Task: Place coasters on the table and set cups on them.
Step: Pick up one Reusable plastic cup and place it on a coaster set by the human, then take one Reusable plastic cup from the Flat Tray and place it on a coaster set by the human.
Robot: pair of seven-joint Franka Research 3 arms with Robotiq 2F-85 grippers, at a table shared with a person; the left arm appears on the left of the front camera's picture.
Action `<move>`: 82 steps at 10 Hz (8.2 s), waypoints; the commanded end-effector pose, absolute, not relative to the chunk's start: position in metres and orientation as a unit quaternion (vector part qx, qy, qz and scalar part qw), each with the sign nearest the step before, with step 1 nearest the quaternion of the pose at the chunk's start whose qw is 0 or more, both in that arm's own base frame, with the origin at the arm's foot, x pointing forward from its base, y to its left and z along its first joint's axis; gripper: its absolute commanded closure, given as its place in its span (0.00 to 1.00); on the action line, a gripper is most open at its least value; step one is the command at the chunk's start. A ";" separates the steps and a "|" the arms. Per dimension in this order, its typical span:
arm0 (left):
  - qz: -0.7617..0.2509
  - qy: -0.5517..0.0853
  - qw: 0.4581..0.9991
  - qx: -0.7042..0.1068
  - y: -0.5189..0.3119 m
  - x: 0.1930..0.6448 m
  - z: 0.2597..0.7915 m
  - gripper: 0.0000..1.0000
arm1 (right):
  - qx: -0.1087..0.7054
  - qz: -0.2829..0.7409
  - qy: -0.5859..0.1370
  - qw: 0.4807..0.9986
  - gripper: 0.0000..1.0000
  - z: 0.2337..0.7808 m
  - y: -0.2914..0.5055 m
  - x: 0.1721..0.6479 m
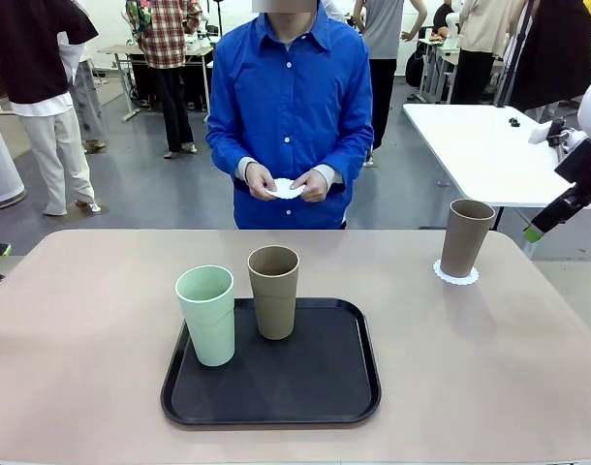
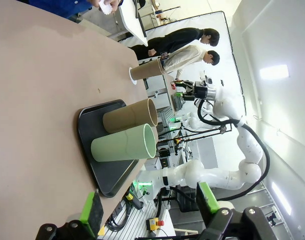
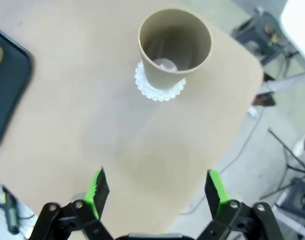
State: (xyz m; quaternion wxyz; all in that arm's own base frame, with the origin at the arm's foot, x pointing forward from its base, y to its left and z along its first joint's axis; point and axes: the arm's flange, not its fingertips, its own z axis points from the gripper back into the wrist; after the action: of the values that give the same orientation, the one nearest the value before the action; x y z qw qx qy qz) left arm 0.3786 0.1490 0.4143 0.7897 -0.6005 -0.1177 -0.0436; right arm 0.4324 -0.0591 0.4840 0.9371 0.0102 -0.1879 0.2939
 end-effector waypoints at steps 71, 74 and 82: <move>-0.043 -0.118 0.790 -0.601 0.149 0.378 0.414 0.00 | 0.566 0.033 -0.139 0.812 0.00 0.377 -0.292 0.421; -0.222 -0.113 0.832 -0.496 0.120 0.395 0.474 0.00 | 0.566 0.033 -0.139 0.812 0.00 0.377 -0.292 0.421; -0.533 -0.122 0.829 -0.120 -0.067 0.398 0.529 0.00 | 0.566 0.033 -0.139 0.812 0.00 0.377 -0.292 0.421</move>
State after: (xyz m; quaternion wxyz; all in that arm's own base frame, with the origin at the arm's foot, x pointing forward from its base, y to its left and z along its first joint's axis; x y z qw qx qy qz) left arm 0.4001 -0.0651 0.5494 0.8313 -0.1483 -0.1091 -0.5245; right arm 0.4212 -0.2928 0.3775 0.8107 0.5674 -0.1408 0.0328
